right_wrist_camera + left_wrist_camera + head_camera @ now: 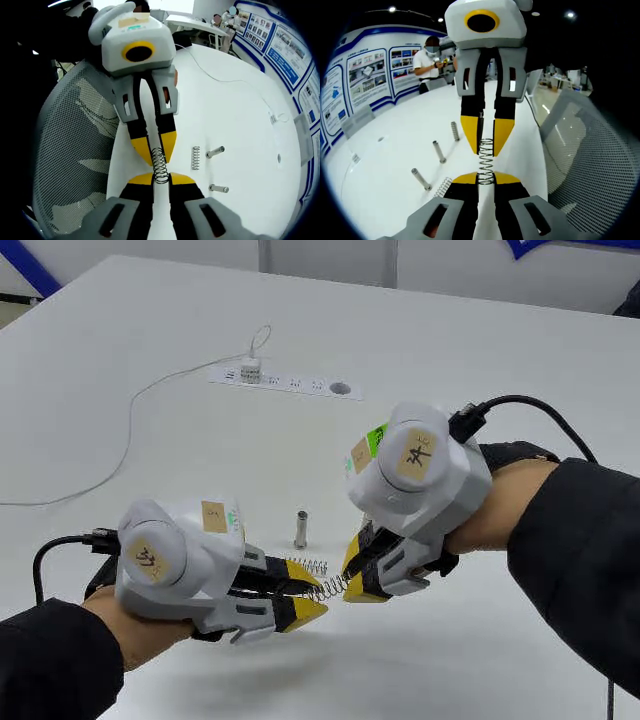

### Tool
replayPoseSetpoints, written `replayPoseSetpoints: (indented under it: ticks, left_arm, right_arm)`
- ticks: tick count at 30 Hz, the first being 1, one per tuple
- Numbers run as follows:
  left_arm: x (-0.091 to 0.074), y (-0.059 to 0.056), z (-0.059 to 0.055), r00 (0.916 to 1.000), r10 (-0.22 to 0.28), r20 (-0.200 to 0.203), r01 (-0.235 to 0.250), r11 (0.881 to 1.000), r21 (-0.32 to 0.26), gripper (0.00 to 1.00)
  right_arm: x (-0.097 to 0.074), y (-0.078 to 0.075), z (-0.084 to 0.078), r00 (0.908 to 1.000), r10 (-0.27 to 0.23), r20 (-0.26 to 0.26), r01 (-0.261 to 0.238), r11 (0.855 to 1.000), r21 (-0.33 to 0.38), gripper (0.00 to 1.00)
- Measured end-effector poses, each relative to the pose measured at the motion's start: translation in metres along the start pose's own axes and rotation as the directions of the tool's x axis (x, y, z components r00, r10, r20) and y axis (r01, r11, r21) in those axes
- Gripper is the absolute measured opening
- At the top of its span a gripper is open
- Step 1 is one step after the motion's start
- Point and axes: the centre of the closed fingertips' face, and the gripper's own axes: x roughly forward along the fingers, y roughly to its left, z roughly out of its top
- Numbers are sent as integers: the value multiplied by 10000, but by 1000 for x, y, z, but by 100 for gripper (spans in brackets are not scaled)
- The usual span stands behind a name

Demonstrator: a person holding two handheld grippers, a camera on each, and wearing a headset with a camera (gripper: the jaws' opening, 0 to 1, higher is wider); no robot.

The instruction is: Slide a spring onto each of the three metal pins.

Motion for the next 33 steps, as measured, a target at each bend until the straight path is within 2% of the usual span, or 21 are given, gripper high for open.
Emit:
replayPoseSetpoints:
  ticks: [12, 16, 23, 33]
  left_arm:
    - [1, -1, 1, 10000, -57, -22, 58, 10000, 67, 10]
    - [0, -1, 1, 10000, -27, 7, 27, 10000, 63, 10]
    - [0, 0, 7, 9995, 19, 299, -18, 10000, -39, 10]
    - [-2, 3, 7, 9991, 146, 402, -146, 9999, -12, 10]
  right_arm:
    - [-3, 6, 25, 9996, 51, 284, -38, 9990, -441, 12]
    - [-2, 5, 25, 9997, 53, 233, -42, 9989, -457, 12]
    - [1, 4, 24, 9998, 50, 177, -41, 9989, -460, 13]
    - [0, 2, 23, 9996, 56, 274, -47, 9995, -309, 13]
